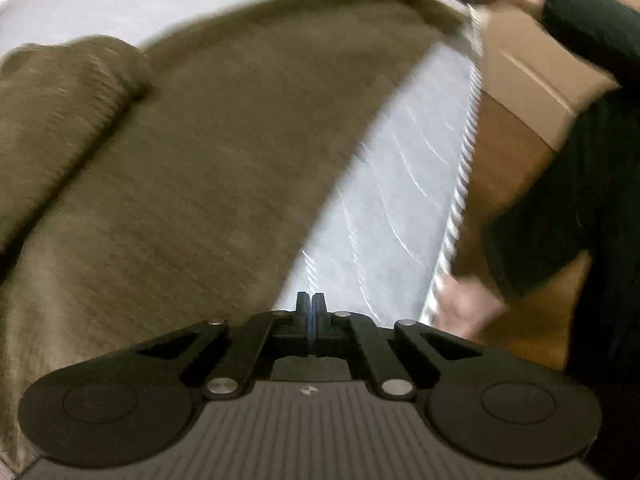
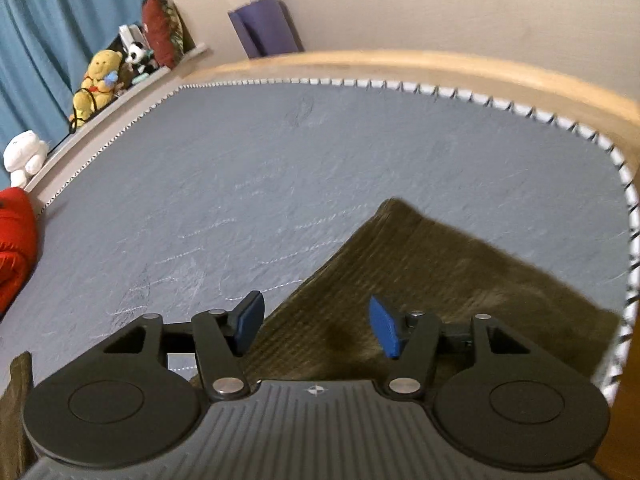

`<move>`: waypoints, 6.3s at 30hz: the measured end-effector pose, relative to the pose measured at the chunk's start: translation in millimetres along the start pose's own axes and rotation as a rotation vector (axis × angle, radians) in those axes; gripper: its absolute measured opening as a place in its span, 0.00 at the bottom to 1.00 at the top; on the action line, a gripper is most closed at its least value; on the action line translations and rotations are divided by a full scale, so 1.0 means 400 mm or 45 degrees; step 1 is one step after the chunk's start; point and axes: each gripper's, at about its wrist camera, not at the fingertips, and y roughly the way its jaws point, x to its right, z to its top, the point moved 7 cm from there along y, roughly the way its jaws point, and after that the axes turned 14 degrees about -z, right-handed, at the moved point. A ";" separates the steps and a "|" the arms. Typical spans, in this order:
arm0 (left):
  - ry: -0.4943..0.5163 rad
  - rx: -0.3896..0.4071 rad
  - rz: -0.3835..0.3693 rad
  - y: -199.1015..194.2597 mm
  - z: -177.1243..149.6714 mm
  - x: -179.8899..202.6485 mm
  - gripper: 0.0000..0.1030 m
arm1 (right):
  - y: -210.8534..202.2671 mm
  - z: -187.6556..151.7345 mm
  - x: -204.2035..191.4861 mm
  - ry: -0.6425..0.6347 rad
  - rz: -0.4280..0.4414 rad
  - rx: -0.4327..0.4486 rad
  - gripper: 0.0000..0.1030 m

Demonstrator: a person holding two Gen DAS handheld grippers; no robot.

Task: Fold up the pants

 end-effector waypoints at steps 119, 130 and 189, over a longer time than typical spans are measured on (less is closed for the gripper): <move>-0.986 0.740 0.670 -0.452 -0.017 -0.410 0.65 | -0.426 -0.755 -0.889 -1.212 0.792 -0.073 0.39; -0.986 0.747 0.661 -0.457 -0.017 -0.406 0.71 | -0.491 -0.740 -0.894 -1.257 0.966 -0.025 0.13; -1.027 0.789 0.612 -0.440 0.021 -0.407 0.73 | -0.257 -0.687 -0.901 -0.537 0.869 -0.683 0.52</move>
